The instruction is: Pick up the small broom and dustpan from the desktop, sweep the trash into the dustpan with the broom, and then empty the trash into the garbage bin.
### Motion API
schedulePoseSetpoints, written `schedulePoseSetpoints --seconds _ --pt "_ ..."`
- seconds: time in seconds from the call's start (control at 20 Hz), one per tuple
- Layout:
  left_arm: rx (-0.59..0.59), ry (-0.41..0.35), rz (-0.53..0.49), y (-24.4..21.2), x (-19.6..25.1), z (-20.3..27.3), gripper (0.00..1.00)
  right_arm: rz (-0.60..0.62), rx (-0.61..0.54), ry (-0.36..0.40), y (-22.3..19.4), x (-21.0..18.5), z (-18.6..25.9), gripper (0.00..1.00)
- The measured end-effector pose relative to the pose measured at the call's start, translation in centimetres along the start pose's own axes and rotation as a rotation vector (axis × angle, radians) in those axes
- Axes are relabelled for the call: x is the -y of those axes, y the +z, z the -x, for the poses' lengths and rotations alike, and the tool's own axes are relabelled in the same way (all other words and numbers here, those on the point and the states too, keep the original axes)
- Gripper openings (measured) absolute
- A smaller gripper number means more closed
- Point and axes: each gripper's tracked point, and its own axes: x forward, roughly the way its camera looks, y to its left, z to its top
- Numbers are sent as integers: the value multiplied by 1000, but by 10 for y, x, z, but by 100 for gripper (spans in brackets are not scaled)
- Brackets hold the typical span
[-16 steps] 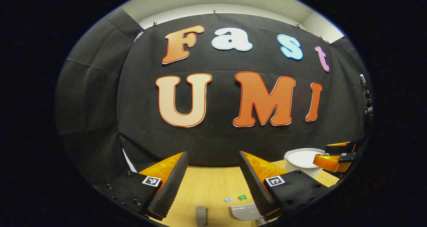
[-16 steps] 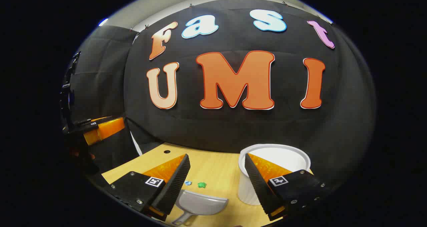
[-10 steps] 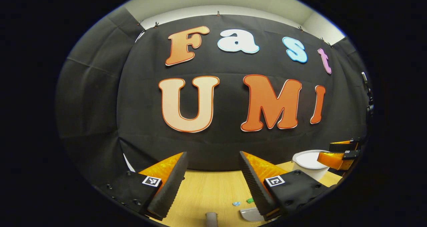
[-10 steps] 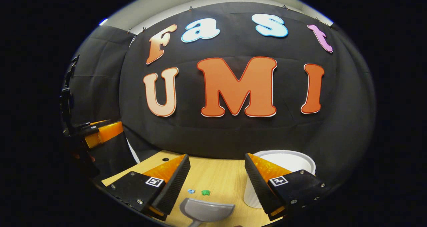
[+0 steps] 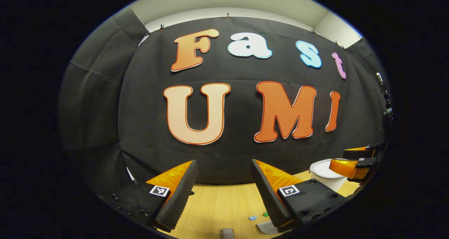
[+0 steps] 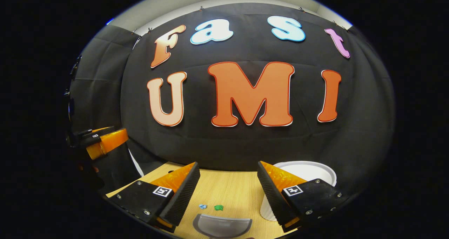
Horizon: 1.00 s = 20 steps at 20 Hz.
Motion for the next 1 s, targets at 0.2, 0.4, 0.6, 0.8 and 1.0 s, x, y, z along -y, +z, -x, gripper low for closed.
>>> schedulePoseSetpoints --seconds 0.2,0.4,0.6,0.8,1.0 --pt "-21 -6 8 -8 1 -2 96 1 -22 2 -8 -2 1 99" --pt "-71 -10 24 -24 4 0 96 8 -105 -2 -32 -2 3 99" --pt "-152 -11 30 -49 8 3 98 12 -180 12 -53 -5 7 99" --pt "-261 -18 31 -82 11 8 98 32 -287 28 -82 -14 11 99" --pt "-354 -25 20 -111 10 14 98 17 -373 43 -108 -19 22 99"
